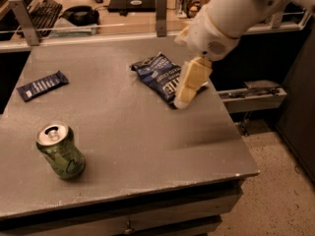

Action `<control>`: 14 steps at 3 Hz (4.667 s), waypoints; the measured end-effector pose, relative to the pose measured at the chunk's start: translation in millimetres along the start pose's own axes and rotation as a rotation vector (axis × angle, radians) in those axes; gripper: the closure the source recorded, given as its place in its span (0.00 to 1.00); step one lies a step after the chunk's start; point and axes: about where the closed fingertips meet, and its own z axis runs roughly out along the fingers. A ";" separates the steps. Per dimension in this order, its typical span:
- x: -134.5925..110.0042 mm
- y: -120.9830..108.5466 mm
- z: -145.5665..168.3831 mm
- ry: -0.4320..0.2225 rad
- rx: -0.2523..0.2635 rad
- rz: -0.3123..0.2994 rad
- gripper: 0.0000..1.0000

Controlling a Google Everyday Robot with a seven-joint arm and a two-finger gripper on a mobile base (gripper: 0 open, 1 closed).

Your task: Move rxbar blueberry near green can

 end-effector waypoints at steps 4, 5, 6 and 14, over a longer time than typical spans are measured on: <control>-101.9 -56.6 75.3 -0.221 -0.019 -0.071 0.00; -148.6 -83.2 115.0 -0.325 -0.040 -0.102 0.00; -191.5 -90.4 158.6 -0.378 -0.066 -0.094 0.00; -275.8 -62.6 300.2 -0.489 -0.265 0.040 0.64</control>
Offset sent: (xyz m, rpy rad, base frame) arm 0.0170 0.0513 -0.0039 0.0772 0.0145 0.0493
